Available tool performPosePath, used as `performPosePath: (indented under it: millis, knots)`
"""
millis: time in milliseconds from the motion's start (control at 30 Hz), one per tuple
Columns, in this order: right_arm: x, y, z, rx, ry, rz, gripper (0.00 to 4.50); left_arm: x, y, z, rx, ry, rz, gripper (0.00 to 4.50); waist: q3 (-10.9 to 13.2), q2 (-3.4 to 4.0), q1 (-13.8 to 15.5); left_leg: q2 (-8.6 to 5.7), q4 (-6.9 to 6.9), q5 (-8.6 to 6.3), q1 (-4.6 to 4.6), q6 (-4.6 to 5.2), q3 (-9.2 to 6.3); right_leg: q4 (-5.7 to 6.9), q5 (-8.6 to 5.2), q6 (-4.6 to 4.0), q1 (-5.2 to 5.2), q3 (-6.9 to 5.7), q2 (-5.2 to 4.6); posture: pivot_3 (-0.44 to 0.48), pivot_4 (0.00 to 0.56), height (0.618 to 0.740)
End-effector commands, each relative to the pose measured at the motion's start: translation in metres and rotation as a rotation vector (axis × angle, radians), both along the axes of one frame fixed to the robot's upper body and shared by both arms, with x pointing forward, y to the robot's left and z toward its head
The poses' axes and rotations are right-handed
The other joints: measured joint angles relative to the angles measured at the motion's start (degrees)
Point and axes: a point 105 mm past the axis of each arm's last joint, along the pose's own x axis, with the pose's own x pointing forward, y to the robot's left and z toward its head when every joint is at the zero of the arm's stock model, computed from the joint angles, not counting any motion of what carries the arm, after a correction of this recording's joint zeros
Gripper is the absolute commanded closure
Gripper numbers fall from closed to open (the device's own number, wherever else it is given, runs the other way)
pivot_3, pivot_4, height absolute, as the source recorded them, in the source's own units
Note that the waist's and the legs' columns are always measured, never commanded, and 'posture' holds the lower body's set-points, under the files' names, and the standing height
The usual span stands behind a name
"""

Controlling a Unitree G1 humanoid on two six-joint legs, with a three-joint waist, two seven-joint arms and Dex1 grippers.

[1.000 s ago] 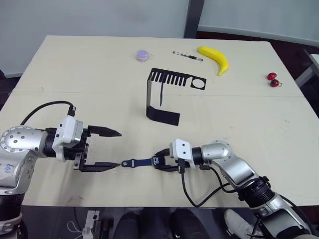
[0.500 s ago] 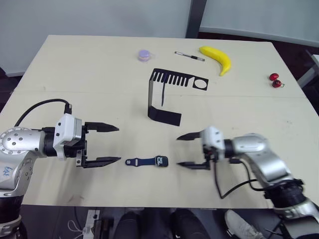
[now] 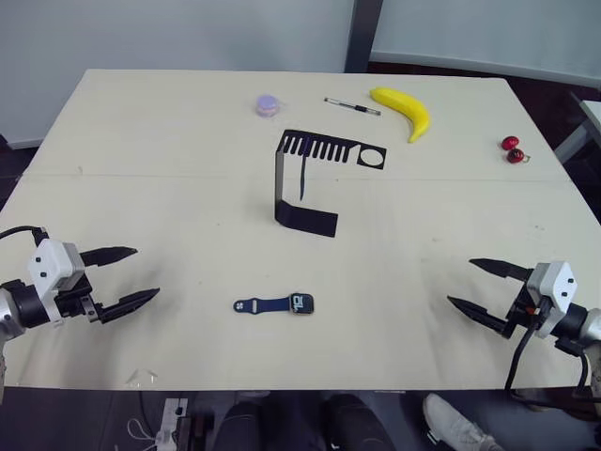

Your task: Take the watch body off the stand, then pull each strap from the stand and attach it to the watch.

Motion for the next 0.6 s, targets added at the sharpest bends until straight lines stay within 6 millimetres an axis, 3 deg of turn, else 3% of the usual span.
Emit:
performPosePath:
  millis: [33,200,233,333,533,600]
  knots:
    - [0.008,0.035,0.009,0.078,0.005,0.083,0.06,-0.001,-0.020,0.014,-0.048,-0.042,-0.055,0.00,0.0,0.00,-0.1,0.00,0.00,0.00,0.02,0.00,0.01,0.03,0.00,0.00,0.01,0.00,0.00,0.000,0.150,0.740]
    - [0.032,0.102,0.022,0.138,0.011,0.210,0.06,0.003,-0.071,0.028,-0.097,-0.120,-0.146,0.00,0.0,0.02,-0.1,0.09,0.01,0.00,0.02,-0.01,0.01,0.12,0.00,0.00,0.03,0.00,0.08,0.000,0.150,0.740]
    - [0.037,0.113,0.026,0.159,0.015,0.224,0.29,0.003,-0.081,0.031,-0.107,-0.134,-0.160,0.00,0.0,0.02,-0.1,0.09,0.02,0.00,0.02,-0.01,0.00,0.12,0.00,0.00,0.02,0.00,0.07,0.000,0.150,0.740]
    - [0.056,0.146,0.035,0.192,0.017,0.243,1.24,0.008,-0.102,0.042,-0.180,-0.189,-0.139,0.00,0.0,0.02,-0.1,0.08,0.06,0.01,0.00,-0.01,0.00,0.17,0.00,0.00,0.02,0.00,0.08,0.000,0.150,0.740]
    - [0.094,0.182,0.035,0.218,0.061,0.205,4.27,0.018,-0.135,0.050,-0.271,-0.227,-0.088,0.00,0.0,0.02,-0.1,0.03,0.18,0.00,0.00,-0.01,-0.13,0.66,0.00,0.00,-0.09,-0.04,0.07,0.000,0.150,0.740]
    - [0.106,0.186,0.029,0.200,0.060,0.183,4.39,0.019,-0.150,0.049,-0.296,-0.220,-0.084,0.00,0.0,0.01,-0.1,-0.01,0.22,0.00,0.00,-0.01,-0.16,0.72,0.00,0.00,-0.09,-0.06,0.04,0.000,0.150,0.740]
